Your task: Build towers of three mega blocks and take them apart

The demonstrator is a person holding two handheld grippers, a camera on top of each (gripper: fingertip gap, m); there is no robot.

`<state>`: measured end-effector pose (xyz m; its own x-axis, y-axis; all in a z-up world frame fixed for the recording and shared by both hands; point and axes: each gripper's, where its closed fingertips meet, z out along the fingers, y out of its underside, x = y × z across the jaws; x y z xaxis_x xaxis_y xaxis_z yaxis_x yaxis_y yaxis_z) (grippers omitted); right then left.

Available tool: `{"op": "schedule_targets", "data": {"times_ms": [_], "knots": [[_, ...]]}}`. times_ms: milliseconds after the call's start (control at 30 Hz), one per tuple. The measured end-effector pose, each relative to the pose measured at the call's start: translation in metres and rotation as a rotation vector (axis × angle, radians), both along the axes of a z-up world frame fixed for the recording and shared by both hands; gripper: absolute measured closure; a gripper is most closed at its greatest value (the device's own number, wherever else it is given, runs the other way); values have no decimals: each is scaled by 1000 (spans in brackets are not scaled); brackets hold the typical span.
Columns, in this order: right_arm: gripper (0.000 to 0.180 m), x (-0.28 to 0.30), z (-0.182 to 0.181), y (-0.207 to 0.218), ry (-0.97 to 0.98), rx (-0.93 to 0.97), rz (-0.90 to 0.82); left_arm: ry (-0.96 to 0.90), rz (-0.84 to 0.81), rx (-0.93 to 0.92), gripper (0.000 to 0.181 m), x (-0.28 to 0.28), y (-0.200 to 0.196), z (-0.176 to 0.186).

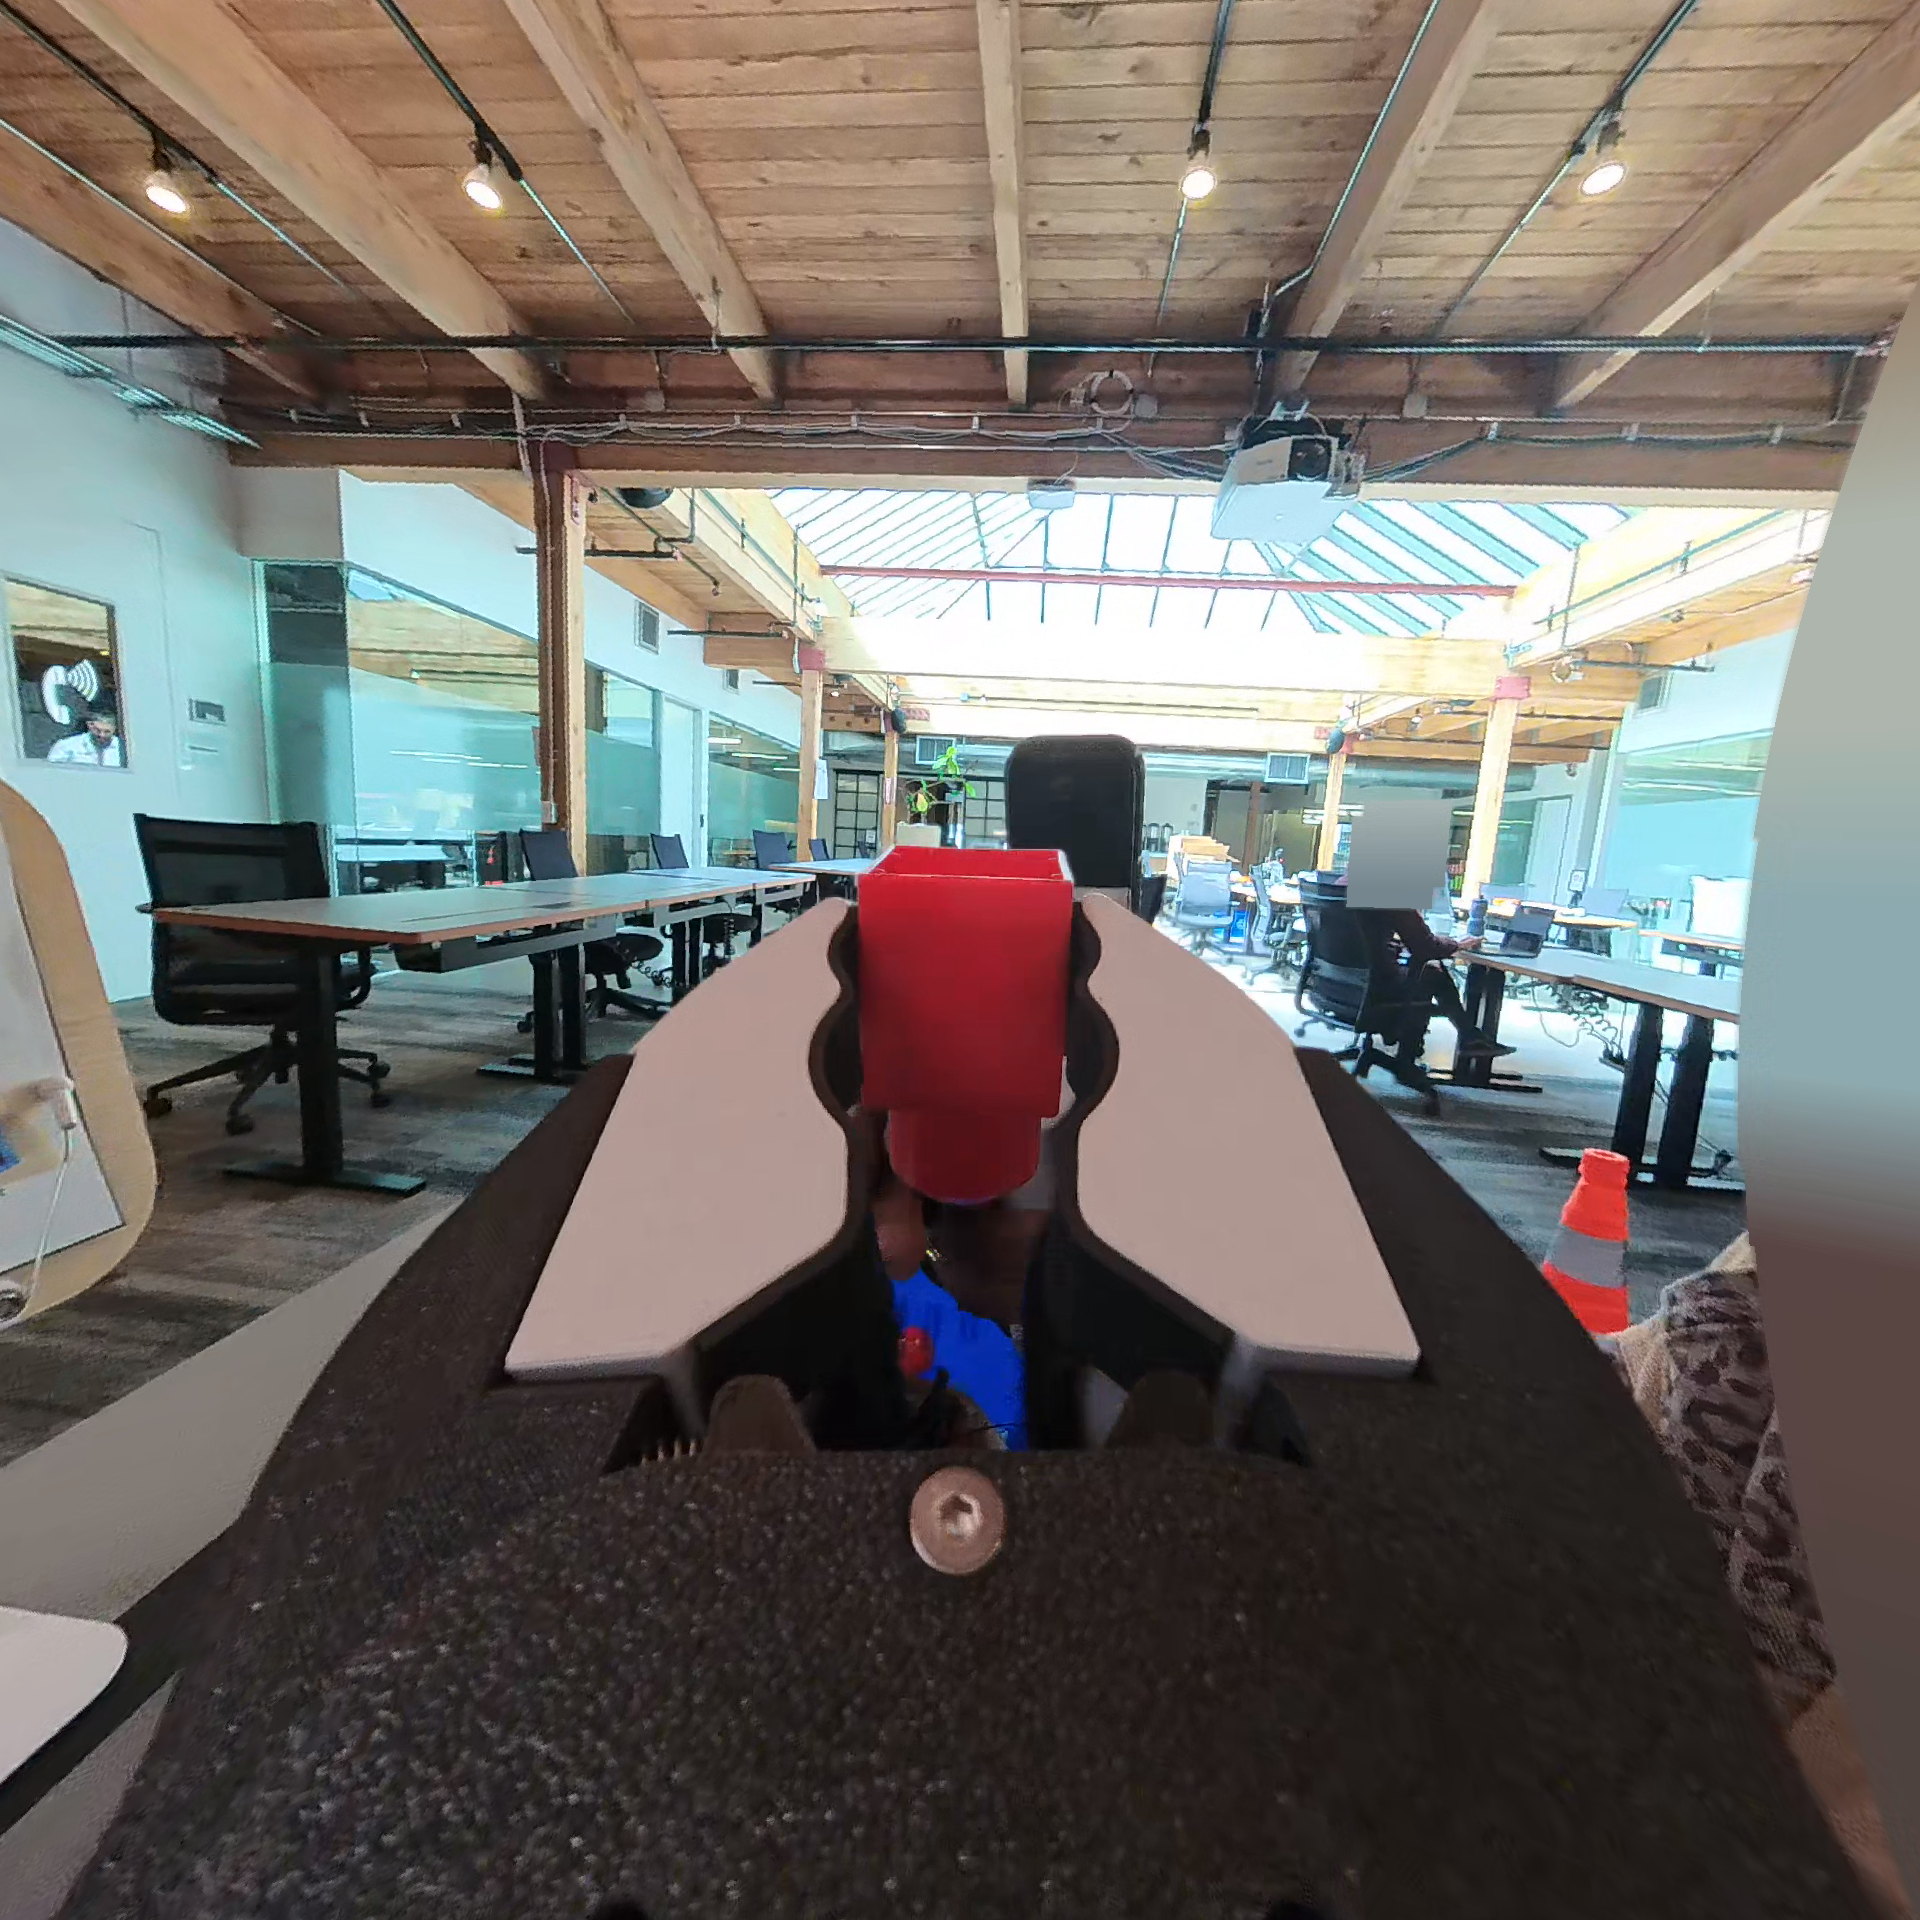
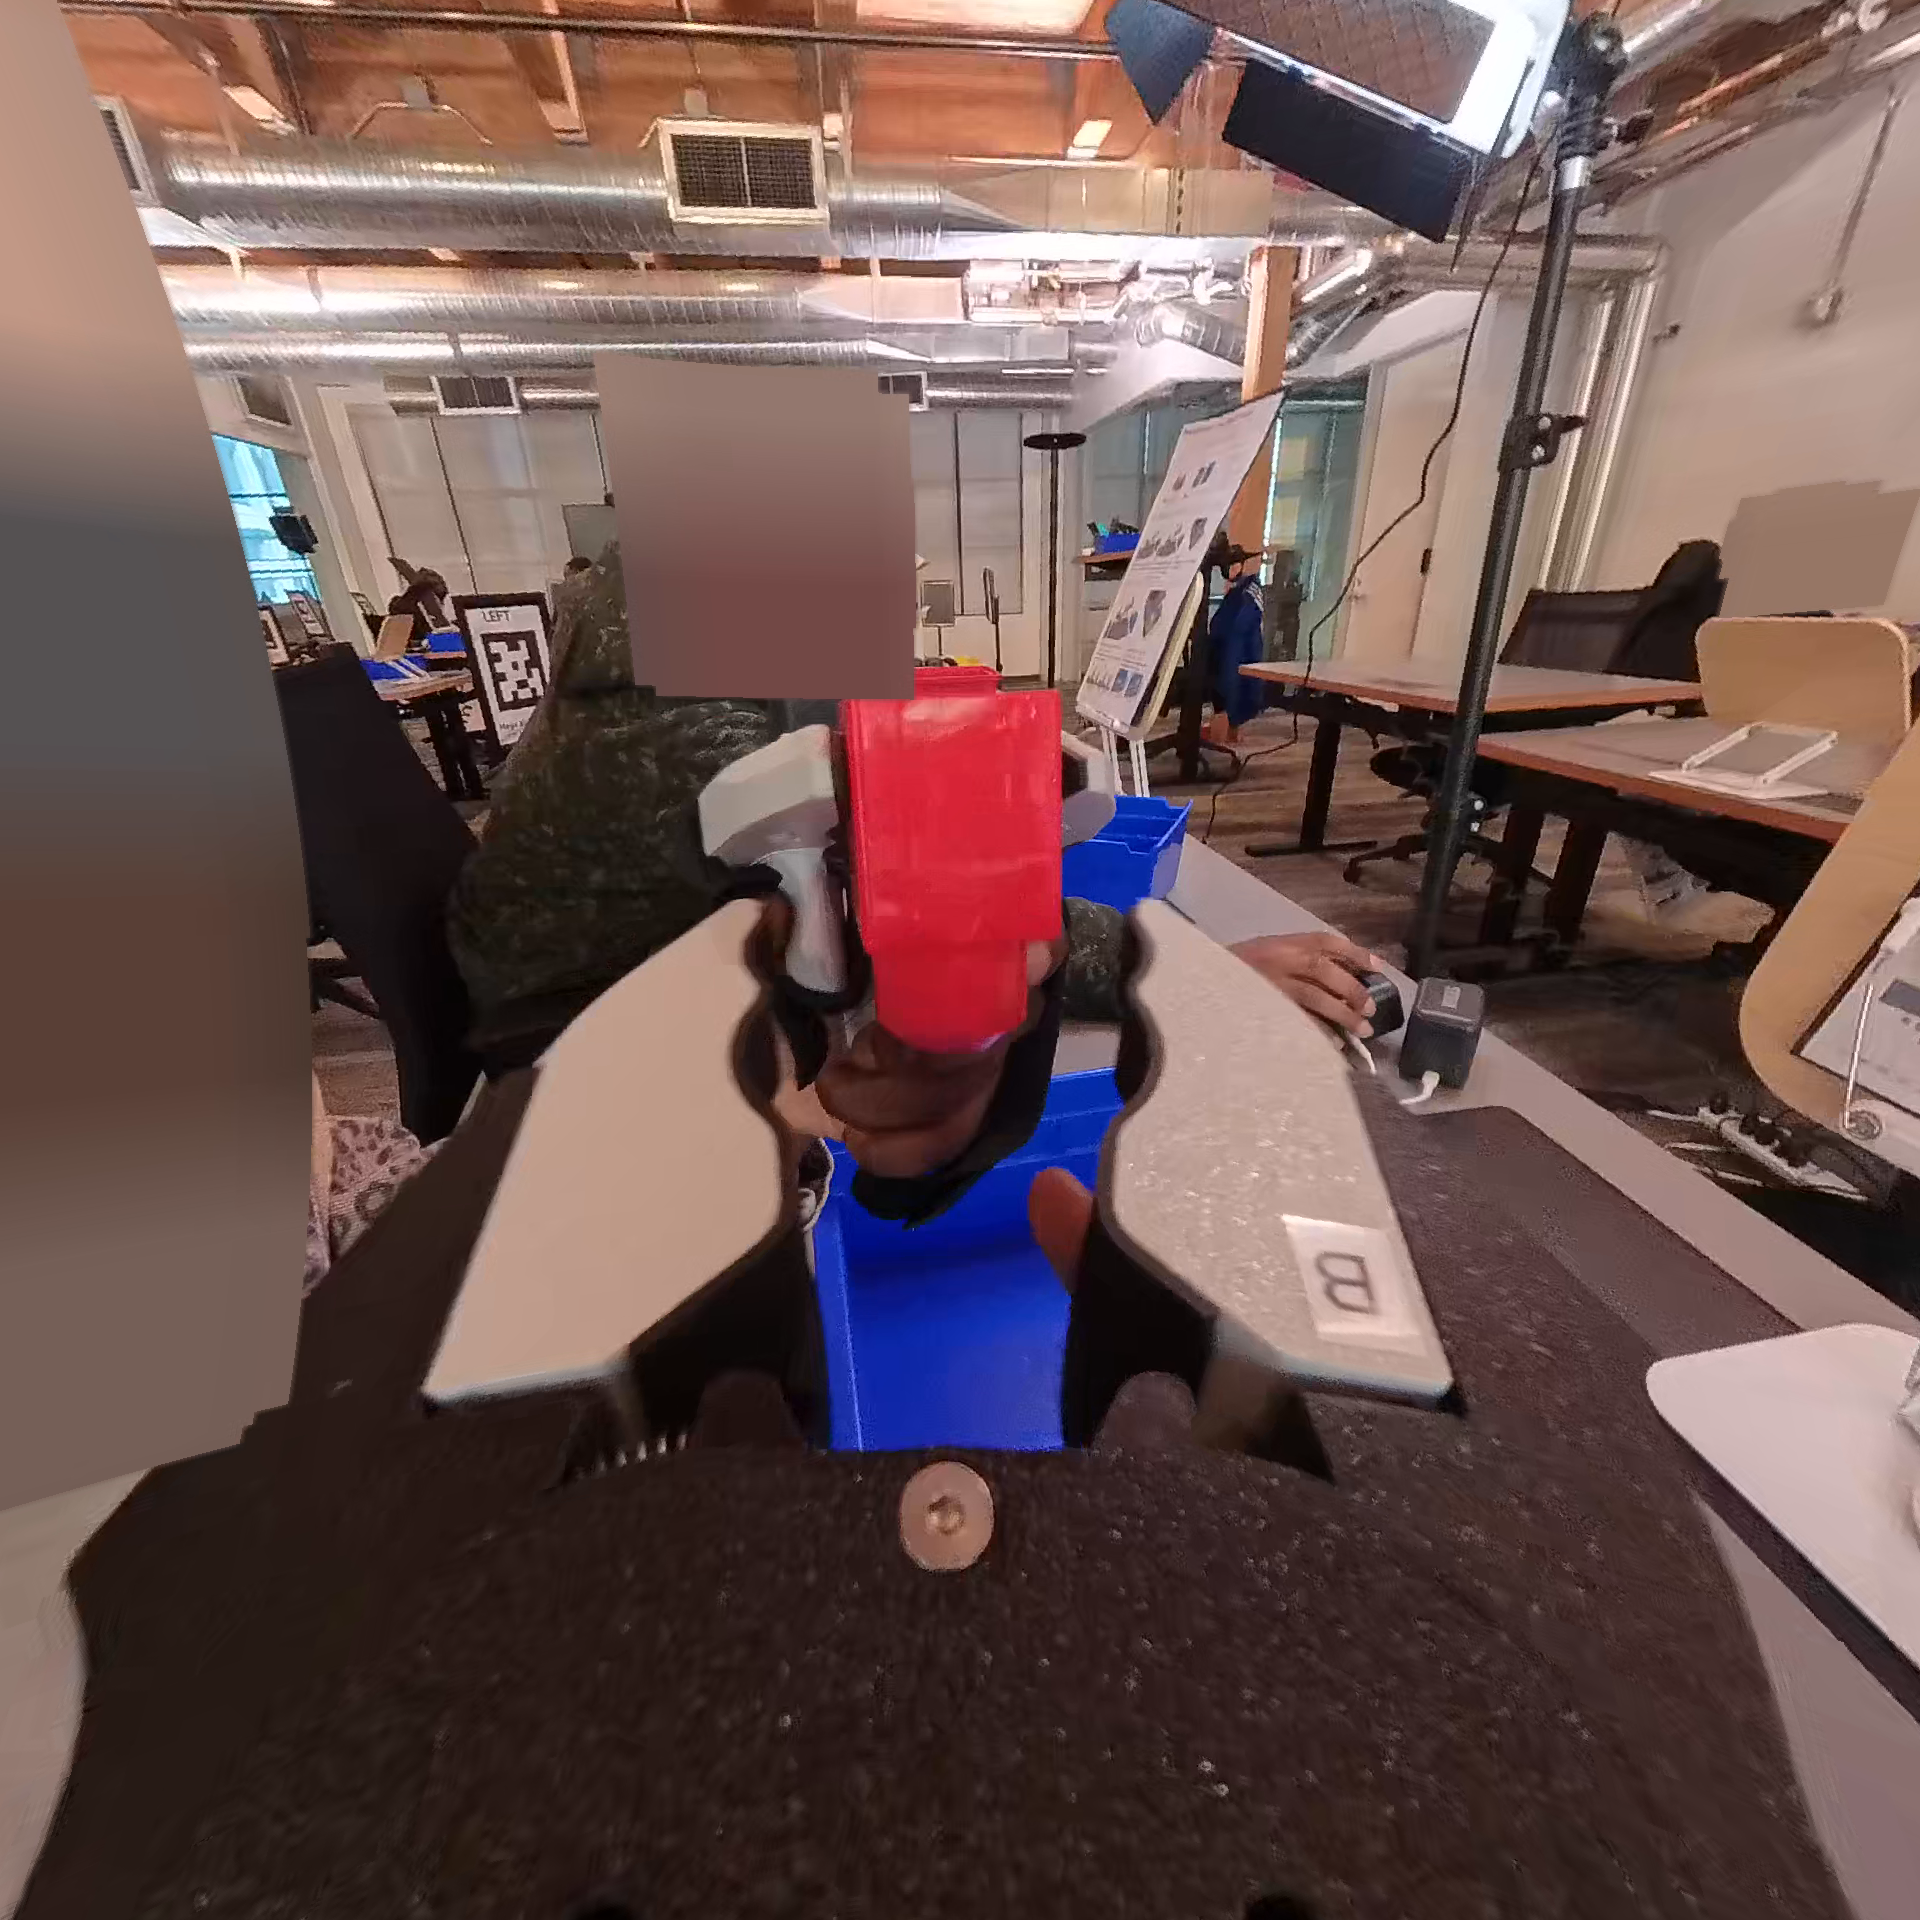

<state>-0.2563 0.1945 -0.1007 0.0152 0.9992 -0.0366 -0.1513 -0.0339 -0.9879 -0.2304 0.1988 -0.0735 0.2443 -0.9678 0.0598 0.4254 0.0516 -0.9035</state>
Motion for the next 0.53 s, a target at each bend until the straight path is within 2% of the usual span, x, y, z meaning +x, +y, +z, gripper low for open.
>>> {"op": "schedule_targets", "data": {"times_ms": [67, 267, 367, 433, 533], "knots": [[142, -1, 1, 2, 16, 1, -11, 24, -2, 3, 145, 5, 0, -4], [143, 2, 0, 1, 2, 17, -6, 48, -15, -8, 145, 6, -1, -6], [143, 11, -1, 9, -12, 31, -64, 86, 64, 18, 144, -2, 4, -8], [143, 27, -1, 22, -18, 31, -143, 112, 142, 18, 144, -14, 12, -9], [143, 66, -9, 54, -80, 21, -356, 201, 325, -15, 144, -40, 35, -20]]}}
